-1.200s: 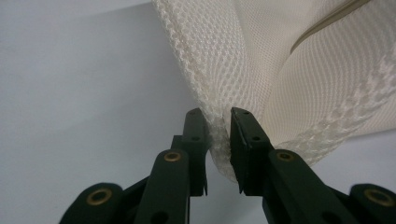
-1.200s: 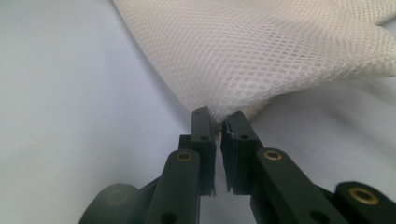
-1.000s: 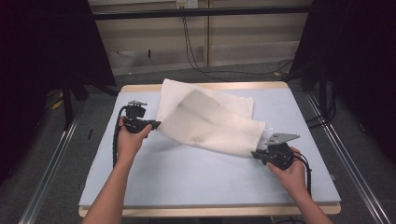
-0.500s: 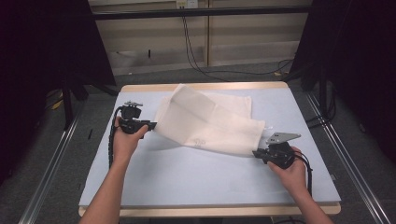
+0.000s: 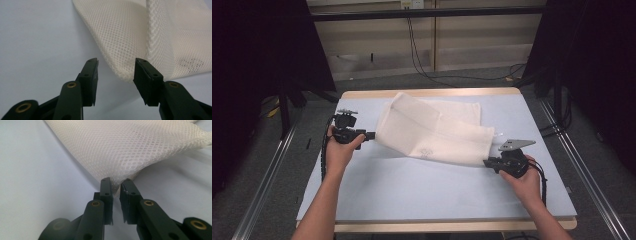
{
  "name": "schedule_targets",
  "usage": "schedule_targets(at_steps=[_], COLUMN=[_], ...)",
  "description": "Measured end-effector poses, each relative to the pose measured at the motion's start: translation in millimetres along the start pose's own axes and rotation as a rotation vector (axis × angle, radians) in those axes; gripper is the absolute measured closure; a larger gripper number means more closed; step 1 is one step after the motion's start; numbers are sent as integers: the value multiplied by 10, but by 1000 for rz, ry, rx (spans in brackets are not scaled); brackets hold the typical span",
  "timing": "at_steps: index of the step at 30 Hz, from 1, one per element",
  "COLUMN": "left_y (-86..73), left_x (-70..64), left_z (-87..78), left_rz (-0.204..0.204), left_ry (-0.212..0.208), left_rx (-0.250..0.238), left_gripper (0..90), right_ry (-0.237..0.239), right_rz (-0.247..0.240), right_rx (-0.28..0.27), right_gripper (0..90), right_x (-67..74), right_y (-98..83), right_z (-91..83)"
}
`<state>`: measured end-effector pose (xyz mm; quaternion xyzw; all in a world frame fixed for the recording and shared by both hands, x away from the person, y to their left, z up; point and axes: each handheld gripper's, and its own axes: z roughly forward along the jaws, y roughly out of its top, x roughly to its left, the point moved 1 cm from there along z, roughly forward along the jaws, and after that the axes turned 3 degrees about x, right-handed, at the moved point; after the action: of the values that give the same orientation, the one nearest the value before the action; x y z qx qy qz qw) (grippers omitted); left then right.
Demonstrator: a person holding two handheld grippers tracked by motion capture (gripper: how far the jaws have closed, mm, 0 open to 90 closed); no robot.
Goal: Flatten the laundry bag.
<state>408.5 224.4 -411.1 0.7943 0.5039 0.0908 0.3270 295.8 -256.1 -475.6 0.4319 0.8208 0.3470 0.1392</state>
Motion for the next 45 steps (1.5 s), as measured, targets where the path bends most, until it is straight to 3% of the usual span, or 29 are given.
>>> schedule_targets(at_steps=[8, 13, 16, 18, 23, 25, 27, 31, 33, 36, 40, 44, 45], left_y=[-6, -1, 21, 47, 143, 209, 269, 388, 433, 460, 454, 464, 467], left_x=[30, 14, -5, 9, 31, 45, 65, 111, 117, 134, 115, 63, 53], left_z=[-47, 23, 95, 148, 336, 394, 446, 543, 602, 656, 725, 689, 664], left_rz=[2, 3, -6, 16, 23, 25, 26, 31, 26, -16, -16, 19, 11], left_ry=[-5, -26, -33, -34, -44, -55, -55, -61, -75, -99, -107, -92, -96], left_rx=[-3, 17, 11, 28, 78, 71, 98, 123, 117, 90, 125, 124, 121], left_gripper=[506, 483, 469, 457, 432, 424, 404, 390, 391, 439, 531, 656, 706], right_ry=[-29, -29, -43, -48, -51, -47, -48, -47, -47, -42, -36, -8, -11], right_rz=[12, 23, 60, 89, 214, 231, 265, 280, 280, 298, 294, 271, 261], right_rx=[3, -2, -33, -62, -85, -91, -94, -91, -83, -62, -69, -78, -89], right_gripper=[818, 790, 699, 655, 552, 543, 539, 537, 562, 594, 709, 845, 878], right_x=[-79, -105, -87, -85, -216, -234, -262, -309, -325, -352, -371, -365, -363], right_y=[5, 10, 30, 60, 137, 157, 207, 296, 330, 350, 356, 361, 365], right_z=[-40, -46, -84, -112, -65, -48, -14, 47, 77, 123, 104, 60, 47])
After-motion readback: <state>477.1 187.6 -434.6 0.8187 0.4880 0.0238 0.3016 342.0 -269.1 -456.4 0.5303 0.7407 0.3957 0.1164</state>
